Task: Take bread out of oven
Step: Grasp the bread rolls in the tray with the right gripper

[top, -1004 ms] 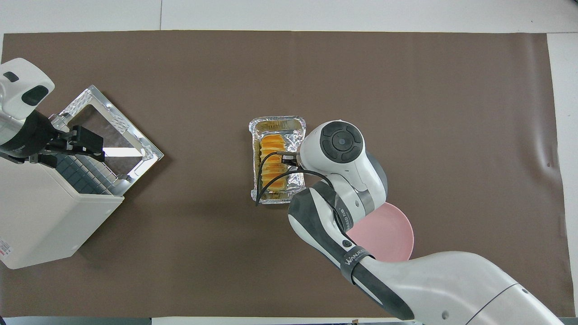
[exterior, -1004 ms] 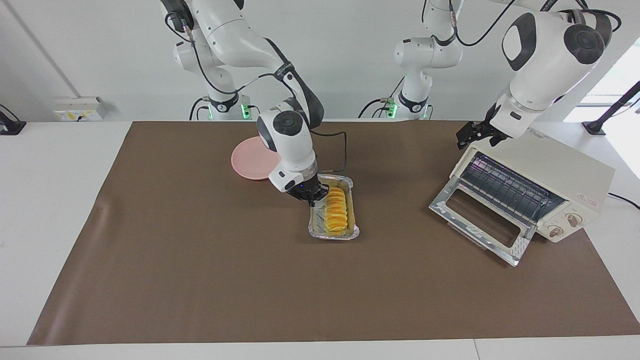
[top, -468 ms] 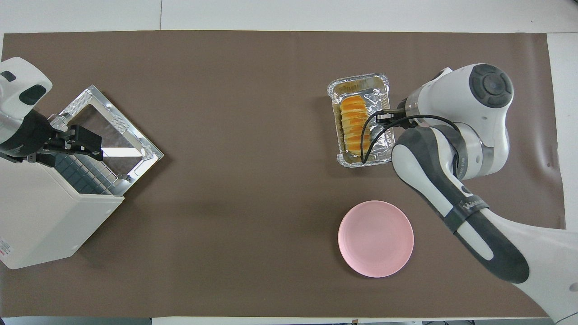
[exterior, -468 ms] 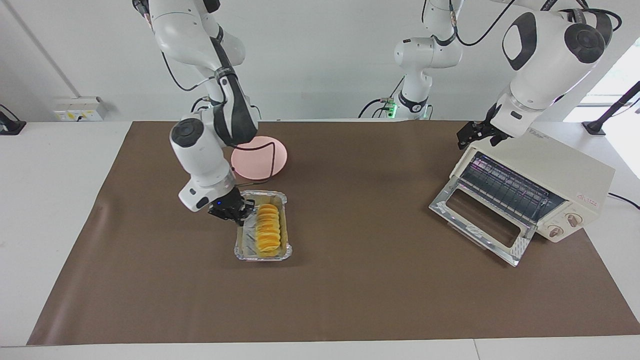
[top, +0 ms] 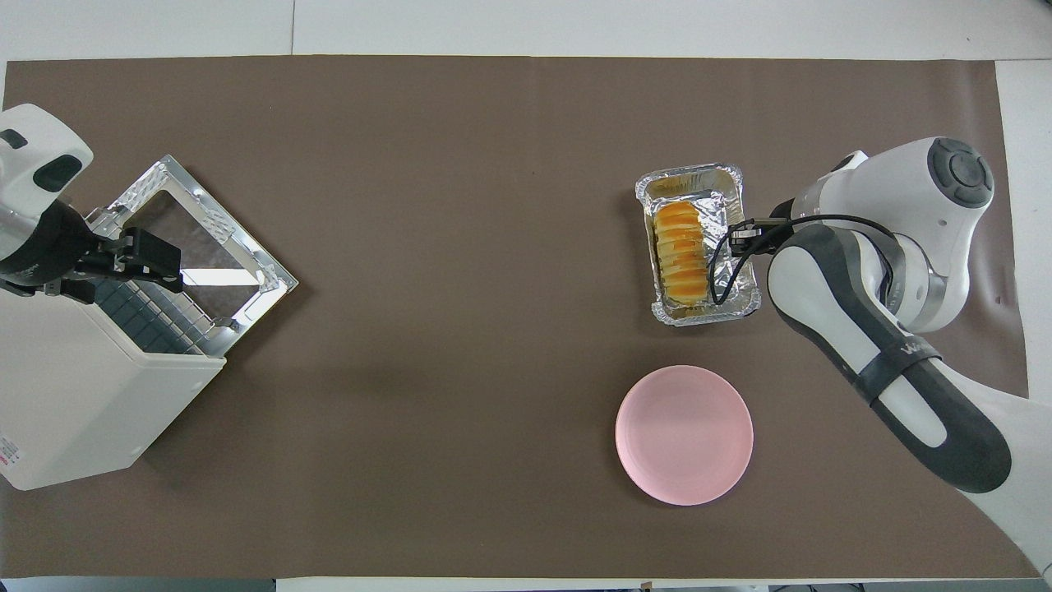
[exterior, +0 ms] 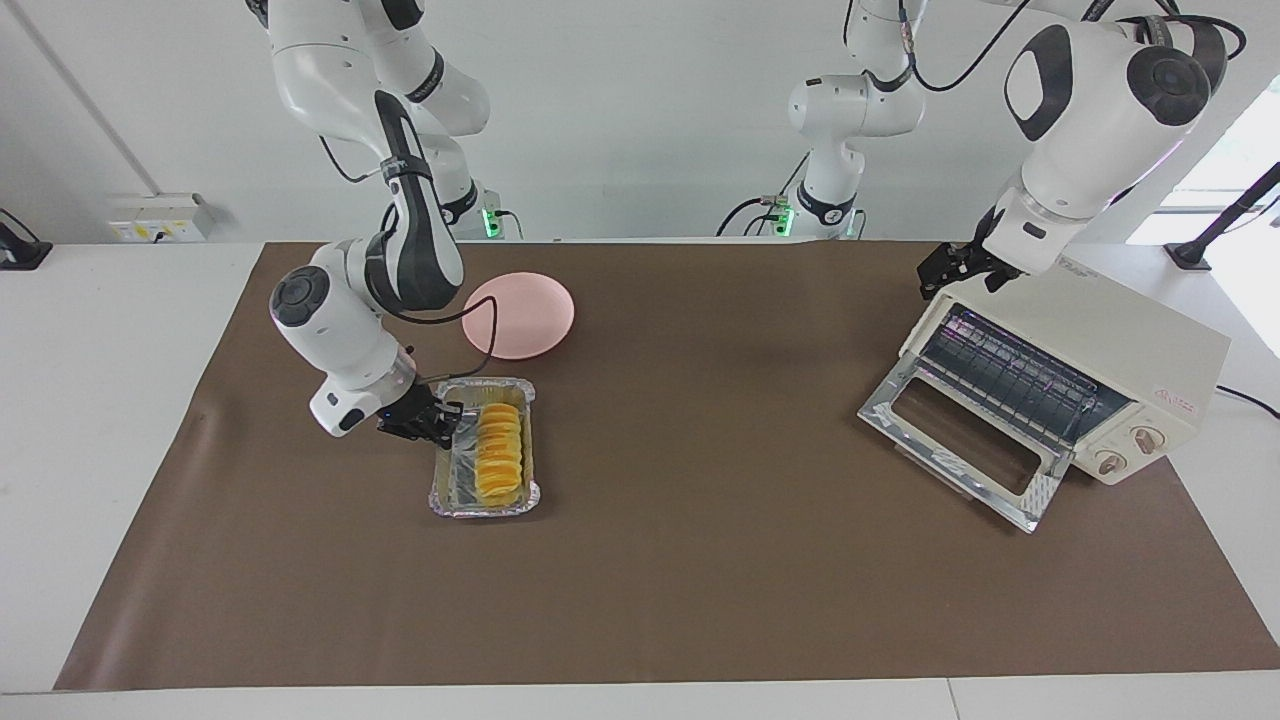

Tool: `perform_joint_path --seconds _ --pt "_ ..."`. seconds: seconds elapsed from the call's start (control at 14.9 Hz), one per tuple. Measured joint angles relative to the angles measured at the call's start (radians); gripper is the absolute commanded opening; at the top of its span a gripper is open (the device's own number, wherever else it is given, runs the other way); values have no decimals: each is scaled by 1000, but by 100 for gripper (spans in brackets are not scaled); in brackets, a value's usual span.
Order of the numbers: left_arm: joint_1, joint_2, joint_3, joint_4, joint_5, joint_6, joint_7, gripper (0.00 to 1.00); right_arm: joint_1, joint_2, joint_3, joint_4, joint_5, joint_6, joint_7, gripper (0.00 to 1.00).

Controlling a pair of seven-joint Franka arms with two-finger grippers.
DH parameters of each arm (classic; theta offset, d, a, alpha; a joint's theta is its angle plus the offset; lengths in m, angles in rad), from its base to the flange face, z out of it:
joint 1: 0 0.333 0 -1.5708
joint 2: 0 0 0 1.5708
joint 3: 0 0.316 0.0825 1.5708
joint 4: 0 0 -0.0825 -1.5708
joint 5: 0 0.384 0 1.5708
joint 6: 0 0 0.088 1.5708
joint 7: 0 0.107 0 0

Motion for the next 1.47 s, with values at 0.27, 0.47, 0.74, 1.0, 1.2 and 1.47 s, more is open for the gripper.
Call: perform_joint_path --seconds 0.27,0.47,0.74,1.0,1.2,1.47 --pt "0 -2 0 0 0 0 0 100 -2 -13 -3 -1 0 -1 0 100" --pt "0 -3 0 0 0 0 0 100 -1 -52 -4 30 -1 -47 0 100" --pt "0 -3 0 0 0 0 0 100 41 -76 0 86 -25 -91 31 100" --pt "0 -3 0 0 0 0 0 100 101 -43 1 82 -58 -28 108 99" --pt "0 -3 0 0 0 0 0 100 98 14 -1 79 -59 36 109 96" --pt "0 -3 0 0 0 0 0 100 121 61 0 78 -59 63 140 95"
